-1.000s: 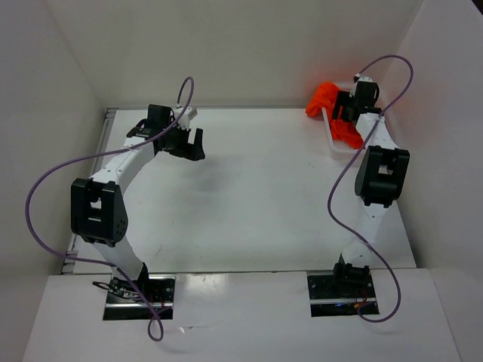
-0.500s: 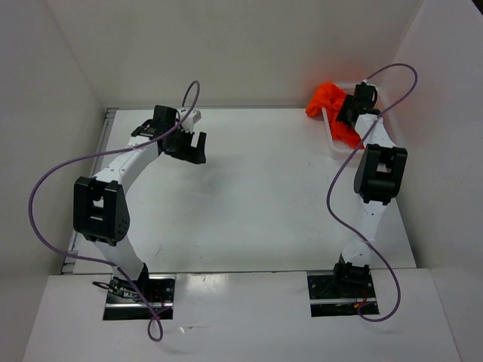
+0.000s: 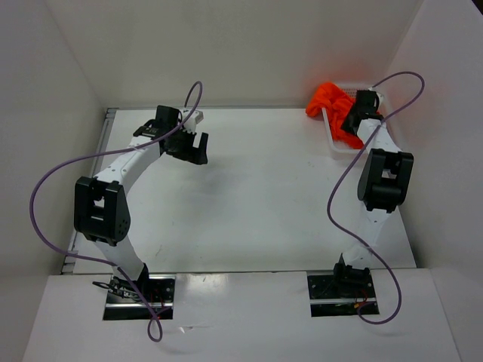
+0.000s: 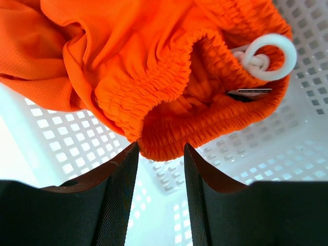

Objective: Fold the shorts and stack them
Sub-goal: Grab the shorts from the pile

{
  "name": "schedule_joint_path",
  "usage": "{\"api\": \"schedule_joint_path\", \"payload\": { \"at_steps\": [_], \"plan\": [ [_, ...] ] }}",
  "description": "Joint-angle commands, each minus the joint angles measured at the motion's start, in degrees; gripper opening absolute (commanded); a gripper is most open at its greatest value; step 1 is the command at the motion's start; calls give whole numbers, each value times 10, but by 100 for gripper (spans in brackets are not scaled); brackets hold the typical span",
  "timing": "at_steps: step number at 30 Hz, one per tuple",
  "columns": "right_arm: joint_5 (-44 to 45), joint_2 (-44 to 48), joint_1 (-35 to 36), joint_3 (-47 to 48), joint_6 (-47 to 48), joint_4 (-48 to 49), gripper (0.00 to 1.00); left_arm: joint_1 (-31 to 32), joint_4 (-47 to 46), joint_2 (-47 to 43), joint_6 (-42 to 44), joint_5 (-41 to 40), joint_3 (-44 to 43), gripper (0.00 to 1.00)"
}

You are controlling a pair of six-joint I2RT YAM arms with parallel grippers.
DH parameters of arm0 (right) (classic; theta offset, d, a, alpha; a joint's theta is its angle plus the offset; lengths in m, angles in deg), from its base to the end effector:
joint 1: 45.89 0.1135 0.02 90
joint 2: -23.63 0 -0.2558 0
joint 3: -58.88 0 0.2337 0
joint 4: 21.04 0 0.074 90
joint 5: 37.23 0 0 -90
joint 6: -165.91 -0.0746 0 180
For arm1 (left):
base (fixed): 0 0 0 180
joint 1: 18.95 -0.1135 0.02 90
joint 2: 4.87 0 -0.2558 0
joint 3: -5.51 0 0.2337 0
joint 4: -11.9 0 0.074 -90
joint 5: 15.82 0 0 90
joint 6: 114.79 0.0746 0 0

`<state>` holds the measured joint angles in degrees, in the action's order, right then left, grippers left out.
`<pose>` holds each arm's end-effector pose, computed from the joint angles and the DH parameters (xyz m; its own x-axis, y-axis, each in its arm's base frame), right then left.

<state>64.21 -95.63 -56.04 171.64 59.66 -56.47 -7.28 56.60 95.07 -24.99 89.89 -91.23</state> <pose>0.4765 -0.1003 0.2119 -0.5425 0.3758 -0.7513 0.4893 0.8683 0.0809 0.3830 -0.0997 0.2442 -0.7279 0.1469 -0.6697 0.3700 0.9065 -0.2032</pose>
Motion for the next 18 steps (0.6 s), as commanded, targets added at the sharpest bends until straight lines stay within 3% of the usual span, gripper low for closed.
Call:
{"api": "schedule_joint_path", "payload": {
  "at_steps": [1, 8, 11, 14, 15, 17, 18],
  "plan": [
    [-18, 30, -3, -6, 6, 16, 47, -1, -1, 3, 2, 9, -15, 100],
    [-70, -31, -3, 25, 31, 52, 60, -1, -1, -2, 2, 4, -1, 100],
    [-76, -69, -3, 44, 46, 58, 57, -1, -1, -2, 2, -3, -1, 100],
    [-76, -80, -3, 58, 51, 65, 38, -1, -1, -2, 2, -16, -1, 100],
    [-76, -80, -3, 65, 57, 65, 20, -1, -1, -2, 2, -16, -1, 100],
    [-70, -66, 2, 90, 84, 74, 3, -1, -1, -7, 2, -16, -1, 100],
    [-63, -60, 2, 103, 91, 74, 0, -1, -1, -7, 2, -16, -1, 100]
  ]
}}
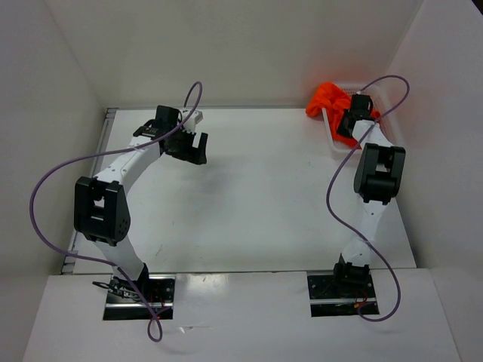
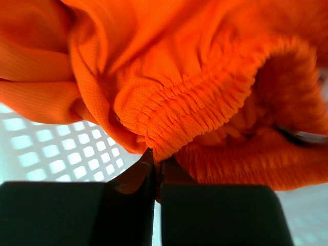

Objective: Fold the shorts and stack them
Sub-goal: Grab the shorts from the pile, then move the shorts to the center of the board

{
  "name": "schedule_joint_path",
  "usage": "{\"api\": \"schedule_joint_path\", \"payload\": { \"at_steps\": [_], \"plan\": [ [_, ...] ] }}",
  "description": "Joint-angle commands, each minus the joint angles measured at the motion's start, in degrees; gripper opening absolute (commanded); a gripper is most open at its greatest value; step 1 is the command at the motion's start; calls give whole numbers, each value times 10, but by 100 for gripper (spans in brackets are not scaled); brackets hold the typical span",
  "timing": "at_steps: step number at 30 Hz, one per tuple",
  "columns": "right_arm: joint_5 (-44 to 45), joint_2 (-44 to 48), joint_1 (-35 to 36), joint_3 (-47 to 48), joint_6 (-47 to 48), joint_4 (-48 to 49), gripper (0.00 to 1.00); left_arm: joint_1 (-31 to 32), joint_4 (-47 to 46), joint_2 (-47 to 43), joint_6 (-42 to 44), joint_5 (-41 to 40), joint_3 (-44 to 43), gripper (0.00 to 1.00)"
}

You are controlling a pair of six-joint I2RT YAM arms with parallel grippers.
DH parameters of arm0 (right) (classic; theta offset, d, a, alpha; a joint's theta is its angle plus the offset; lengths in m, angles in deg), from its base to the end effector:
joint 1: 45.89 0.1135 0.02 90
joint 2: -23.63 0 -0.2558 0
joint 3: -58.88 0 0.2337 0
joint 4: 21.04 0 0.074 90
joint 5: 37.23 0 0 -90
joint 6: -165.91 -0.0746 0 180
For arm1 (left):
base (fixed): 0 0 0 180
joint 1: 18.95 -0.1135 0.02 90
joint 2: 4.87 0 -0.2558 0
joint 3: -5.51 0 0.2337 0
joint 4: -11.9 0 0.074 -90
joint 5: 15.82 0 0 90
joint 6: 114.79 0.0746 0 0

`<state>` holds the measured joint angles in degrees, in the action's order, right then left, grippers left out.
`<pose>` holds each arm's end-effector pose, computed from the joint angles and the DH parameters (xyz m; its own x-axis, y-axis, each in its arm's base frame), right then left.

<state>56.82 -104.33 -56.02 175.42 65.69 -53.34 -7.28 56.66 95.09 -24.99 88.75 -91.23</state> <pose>0.5047 -0.0955 0.1663 -0.6295 0.2923 -0.7199 0.3428 0.9360 0.0802 0.3835 -0.0984 0.2437 -0.7288 0.1471 -0.6687 0.3581 0.9143 -0.1892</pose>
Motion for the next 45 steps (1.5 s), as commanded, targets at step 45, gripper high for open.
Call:
{"api": "schedule_joint_path", "payload": {
  "at_steps": [45],
  "plan": [
    [-252, 466, 224, -287, 175, 3, 0, -2, -16, -198, 2, -71, 215, 100]
  ]
}}
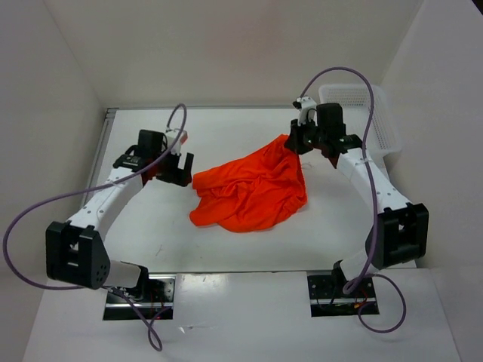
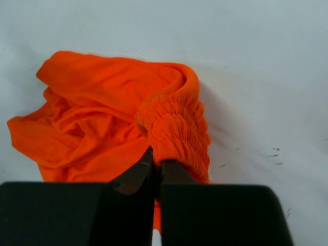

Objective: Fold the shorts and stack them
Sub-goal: Move the shorts to the center of the board

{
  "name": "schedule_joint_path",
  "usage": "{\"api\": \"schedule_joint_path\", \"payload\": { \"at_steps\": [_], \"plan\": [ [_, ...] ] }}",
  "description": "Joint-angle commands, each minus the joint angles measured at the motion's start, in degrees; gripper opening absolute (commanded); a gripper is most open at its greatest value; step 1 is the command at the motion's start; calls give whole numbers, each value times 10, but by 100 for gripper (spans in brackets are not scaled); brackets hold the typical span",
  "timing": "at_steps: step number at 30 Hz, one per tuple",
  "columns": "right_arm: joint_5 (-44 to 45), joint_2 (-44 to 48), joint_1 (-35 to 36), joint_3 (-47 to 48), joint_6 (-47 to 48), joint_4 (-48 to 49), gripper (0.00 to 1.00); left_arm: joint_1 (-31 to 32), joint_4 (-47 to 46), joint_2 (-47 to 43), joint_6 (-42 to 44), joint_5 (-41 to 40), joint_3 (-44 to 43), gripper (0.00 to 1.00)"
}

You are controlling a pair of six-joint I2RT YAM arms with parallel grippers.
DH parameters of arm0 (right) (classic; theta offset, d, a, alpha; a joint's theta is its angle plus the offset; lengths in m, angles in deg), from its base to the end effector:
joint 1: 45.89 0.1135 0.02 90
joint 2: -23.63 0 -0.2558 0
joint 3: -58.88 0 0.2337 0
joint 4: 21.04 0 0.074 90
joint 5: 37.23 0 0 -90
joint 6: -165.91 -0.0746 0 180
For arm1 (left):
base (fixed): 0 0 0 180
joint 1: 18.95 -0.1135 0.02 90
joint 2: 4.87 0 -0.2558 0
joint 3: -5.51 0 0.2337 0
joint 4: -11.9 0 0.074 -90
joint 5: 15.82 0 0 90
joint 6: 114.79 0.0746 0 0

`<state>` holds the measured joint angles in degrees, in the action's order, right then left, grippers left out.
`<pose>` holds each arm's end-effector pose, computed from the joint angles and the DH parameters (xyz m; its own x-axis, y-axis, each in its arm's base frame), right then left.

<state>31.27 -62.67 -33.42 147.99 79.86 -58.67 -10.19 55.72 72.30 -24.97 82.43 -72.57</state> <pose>0.3404 0.1033 0.2983 -0.5221 -0.1811 -0.8334 -0.5319 0.8330 0.1522 0.3000 -0.0571 0.2660 -0.6737 0.1007 -0.7321 0.2525 0.9624 -0.1000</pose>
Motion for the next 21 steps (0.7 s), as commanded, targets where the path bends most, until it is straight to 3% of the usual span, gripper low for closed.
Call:
{"api": "schedule_joint_path", "payload": {
  "at_steps": [1, 10, 13, 18, 20, 21],
  "plan": [
    [3, 49, -2, -28, 39, 56, 0, 27, -16, 40, 2, -15, 28, 100],
    [-2, 65, -2, -88, 51, 79, 0, 65, -110, 155, 2, -26, 23, 100],
    [-2, 65, -2, -88, 51, 84, 0, 100, -151, 189, 2, -71, 17, 100],
    [3, 65, -2, -100, 56, 90, 0, 106, -205, 251, 2, -119, 5, 100],
    [-2, 80, -2, -113, 56, 98, 0, 106, -210, 272, 2, -125, 11, 94],
    [-2, 80, -2, -118, 51, 98, 0, 106, -210, 279, 2, -125, 11, 81]
  ]
}}
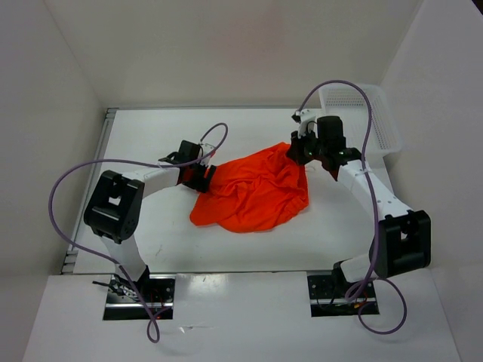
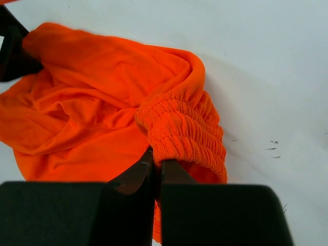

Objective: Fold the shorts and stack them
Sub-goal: Move the shorts to the center of the board, then flatten the shorts out

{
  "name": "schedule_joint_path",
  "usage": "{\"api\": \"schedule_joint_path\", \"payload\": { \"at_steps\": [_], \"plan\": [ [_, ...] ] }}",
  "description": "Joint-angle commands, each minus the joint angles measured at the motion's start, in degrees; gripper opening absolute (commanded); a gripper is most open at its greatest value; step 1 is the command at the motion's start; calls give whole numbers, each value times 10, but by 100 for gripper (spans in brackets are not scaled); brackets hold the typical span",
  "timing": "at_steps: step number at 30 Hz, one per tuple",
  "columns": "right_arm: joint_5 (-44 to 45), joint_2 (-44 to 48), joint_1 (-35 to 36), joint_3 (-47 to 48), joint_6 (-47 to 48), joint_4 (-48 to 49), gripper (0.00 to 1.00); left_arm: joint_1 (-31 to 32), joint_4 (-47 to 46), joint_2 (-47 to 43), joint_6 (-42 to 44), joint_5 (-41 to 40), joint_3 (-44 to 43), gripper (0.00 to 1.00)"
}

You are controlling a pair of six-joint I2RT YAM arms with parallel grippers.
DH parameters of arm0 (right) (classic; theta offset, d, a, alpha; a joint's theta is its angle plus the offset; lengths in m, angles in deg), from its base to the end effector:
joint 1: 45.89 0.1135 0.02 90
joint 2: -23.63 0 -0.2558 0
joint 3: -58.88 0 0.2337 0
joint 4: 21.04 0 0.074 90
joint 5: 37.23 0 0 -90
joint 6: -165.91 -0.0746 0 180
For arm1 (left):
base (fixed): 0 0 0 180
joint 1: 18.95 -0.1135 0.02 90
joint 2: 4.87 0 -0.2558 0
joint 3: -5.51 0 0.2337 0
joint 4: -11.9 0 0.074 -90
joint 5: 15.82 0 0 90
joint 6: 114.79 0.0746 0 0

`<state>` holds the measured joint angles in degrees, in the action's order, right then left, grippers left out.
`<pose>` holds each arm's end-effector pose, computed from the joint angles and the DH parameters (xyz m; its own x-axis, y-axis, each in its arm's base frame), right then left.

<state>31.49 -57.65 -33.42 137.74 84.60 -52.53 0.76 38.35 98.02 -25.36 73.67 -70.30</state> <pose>0.3201 0.0985 0.2764 -0.4636 -0.2467 -0.8510 -0.5719 0.8169 0.0748 0.3518 -0.1253 0.1370 -0.7603 0.2618 -0.5944 0.3247 0.9458 0.0012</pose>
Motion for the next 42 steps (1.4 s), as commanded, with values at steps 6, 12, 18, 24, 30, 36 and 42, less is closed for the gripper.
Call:
{"api": "schedule_joint_path", "payload": {
  "at_steps": [6, 12, 18, 24, 30, 36, 42],
  "plan": [
    [-24, 17, -2, -12, -8, 38, 0, -4, -3, 40, 6, -7, -23, 14],
    [-24, -29, -2, 32, -19, 57, 0, -4, -16, -4, 6, -41, -11, 0],
    [-13, -70, -2, 106, -24, 63, 0, -4, -22, -50, 6, -98, -52, 0],
    [20, -127, -2, 265, -46, 82, 0, -76, 6, -60, 6, -156, -198, 0],
    [2, -209, -2, 537, -80, 48, 0, -116, 86, -73, 6, -150, -422, 0],
    [-47, -161, -2, 440, -29, -3, 0, -116, 149, -181, 6, -107, -360, 0],
    [-80, -25, -2, 105, 128, -78, 0, -116, 208, -311, 6, -28, -62, 0]
  ]
}}
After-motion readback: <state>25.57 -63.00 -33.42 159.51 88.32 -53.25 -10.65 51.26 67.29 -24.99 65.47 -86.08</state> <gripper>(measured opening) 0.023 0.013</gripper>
